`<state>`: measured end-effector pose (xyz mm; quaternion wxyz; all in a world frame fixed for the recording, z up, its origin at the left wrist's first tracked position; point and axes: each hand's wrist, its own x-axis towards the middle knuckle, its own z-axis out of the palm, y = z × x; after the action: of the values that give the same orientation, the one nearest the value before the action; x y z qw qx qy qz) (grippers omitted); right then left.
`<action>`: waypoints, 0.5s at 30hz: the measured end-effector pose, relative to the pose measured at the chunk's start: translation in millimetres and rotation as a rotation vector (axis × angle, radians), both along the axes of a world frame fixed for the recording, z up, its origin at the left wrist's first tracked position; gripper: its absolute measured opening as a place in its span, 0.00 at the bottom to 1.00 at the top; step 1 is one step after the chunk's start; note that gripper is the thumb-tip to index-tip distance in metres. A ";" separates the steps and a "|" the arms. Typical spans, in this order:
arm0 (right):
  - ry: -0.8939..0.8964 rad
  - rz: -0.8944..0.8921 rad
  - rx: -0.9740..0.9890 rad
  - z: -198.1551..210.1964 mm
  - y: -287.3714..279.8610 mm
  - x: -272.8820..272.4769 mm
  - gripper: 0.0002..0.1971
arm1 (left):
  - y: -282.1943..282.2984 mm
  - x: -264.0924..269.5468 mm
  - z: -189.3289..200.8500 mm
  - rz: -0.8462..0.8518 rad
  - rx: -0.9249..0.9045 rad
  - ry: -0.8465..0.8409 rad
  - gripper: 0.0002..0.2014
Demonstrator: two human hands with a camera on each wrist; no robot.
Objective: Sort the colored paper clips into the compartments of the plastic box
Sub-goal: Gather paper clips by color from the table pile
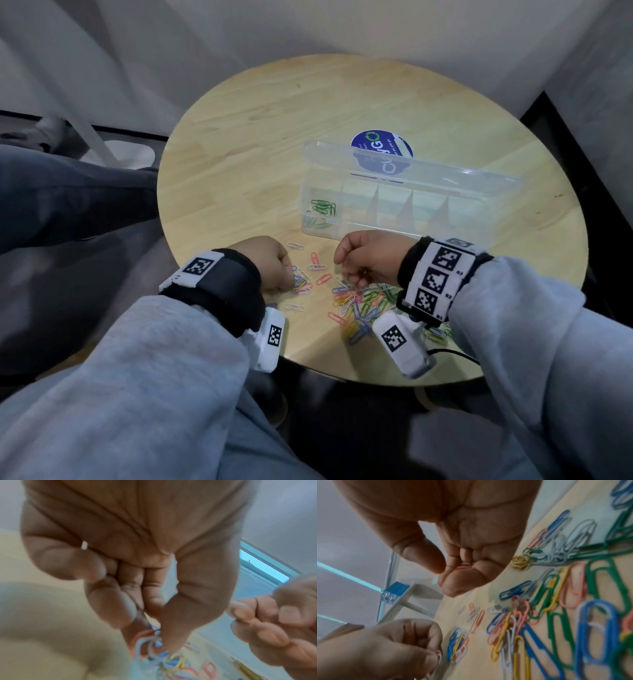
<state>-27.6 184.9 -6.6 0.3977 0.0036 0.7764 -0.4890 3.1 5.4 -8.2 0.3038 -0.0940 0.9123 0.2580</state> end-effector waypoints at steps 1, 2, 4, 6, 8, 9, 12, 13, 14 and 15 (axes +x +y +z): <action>0.089 0.087 0.090 0.1 -2.1 0.6 0.14 | -1.1 -0.9 1.1 0.027 0.070 0.001 0.05; 0.190 0.195 0.207 0.2 -4.4 1.1 0.13 | -1.9 -1.9 1.1 0.054 0.129 -0.002 0.06; 0.348 0.401 0.433 1.0 -11.4 2.7 0.11 | -2.8 -3.4 1.5 0.080 0.212 -0.002 0.08; 0.412 0.527 0.554 0.8 -18.8 4.1 0.10 | -3.5 -4.9 2.1 0.090 0.276 0.002 0.09; 0.443 0.590 0.608 -0.7 -24.6 5.0 0.09 | -4.7 -6.4 1.9 0.100 0.309 0.015 0.08; 0.461 0.613 0.625 -1.6 -26.2 4.9 0.09 | -5.2 -7.0 1.5 0.110 0.323 0.024 0.07; 0.510 0.661 0.663 -2.7 -28.6 4.0 0.05 | -6.1 -8.4 1.6 0.164 0.388 0.037 0.03; 0.509 0.665 0.669 -3.4 -28.3 3.8 0.04 | -6.4 -8.7 1.5 0.187 0.415 0.036 0.06; 0.501 0.665 0.677 -4.2 -27.8 3.9 0.04 | -6.5 -9.3 1.5 0.210 0.440 0.037 0.08; 0.494 0.663 0.680 -4.5 -26.5 4.4 0.05 | -5.6 -9.5 2.5 0.236 0.465 0.039 0.09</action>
<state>-23.3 158.4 -11.1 0.3125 -0.2285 0.9210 -0.0445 -6.3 -0.2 -5.6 0.2675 -0.1226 0.8167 0.4964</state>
